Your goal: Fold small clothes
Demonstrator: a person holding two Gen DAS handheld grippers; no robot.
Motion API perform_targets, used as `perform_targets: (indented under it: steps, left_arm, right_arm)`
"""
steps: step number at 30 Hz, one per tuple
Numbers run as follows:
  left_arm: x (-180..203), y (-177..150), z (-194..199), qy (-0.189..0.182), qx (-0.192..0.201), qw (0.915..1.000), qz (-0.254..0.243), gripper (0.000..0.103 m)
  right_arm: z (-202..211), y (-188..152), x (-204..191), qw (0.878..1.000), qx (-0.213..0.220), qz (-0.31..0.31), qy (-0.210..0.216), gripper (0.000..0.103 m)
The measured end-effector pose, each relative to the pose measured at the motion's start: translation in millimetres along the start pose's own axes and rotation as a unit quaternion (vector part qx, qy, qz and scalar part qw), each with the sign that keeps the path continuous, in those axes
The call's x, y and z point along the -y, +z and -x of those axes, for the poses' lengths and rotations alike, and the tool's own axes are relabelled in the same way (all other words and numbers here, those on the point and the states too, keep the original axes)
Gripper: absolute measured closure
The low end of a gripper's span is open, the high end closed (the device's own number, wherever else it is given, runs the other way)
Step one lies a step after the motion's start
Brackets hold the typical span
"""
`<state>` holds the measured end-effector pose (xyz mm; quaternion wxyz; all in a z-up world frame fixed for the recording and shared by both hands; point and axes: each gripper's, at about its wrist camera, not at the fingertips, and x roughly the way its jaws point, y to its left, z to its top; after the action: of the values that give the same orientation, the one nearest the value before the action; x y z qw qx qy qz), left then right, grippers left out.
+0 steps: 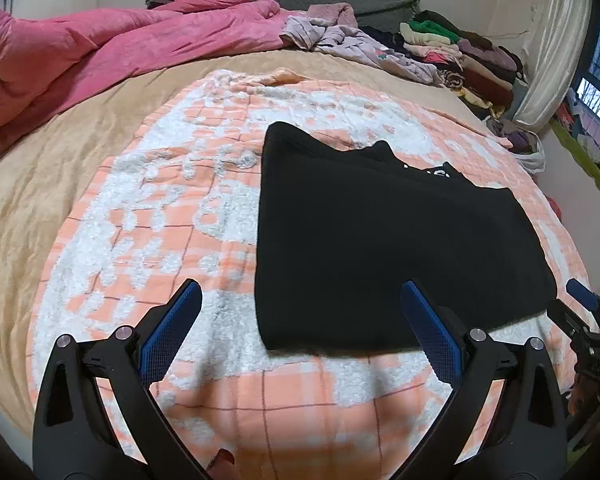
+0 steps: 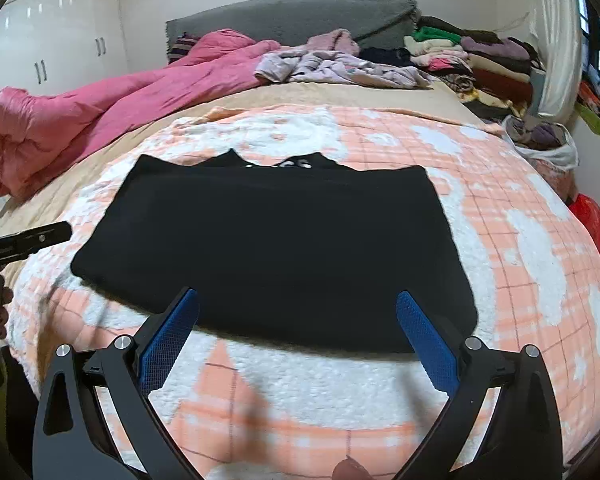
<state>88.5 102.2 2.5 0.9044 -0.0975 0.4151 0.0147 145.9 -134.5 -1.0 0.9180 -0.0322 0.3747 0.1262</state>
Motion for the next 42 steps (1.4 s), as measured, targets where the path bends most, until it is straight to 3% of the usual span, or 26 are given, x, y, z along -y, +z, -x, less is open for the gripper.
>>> perform_targets:
  steps: [19,33,42]
  left_arm:
    - [-36.3,5.6,7.6,0.024,0.016,0.9991,0.031,0.010]
    - [-58.9,31.1,-7.0,0.040,0.012,0.9981,0.045,0.010]
    - [-60.2,44.5,-19.9,0.042,0.008,0.9981,0.044,0.010]
  right_arm:
    - [-9.6,7.2,-76.3,0.996,-0.003,0.080,0.049,0.005]
    - [-39.8,1.1,-152.9,0.979,-0.022,0.187,0.080,0.005]
    - [-59.5,-6.8,-178.5,0.969,-0.027,0.237,0.065,0.005]
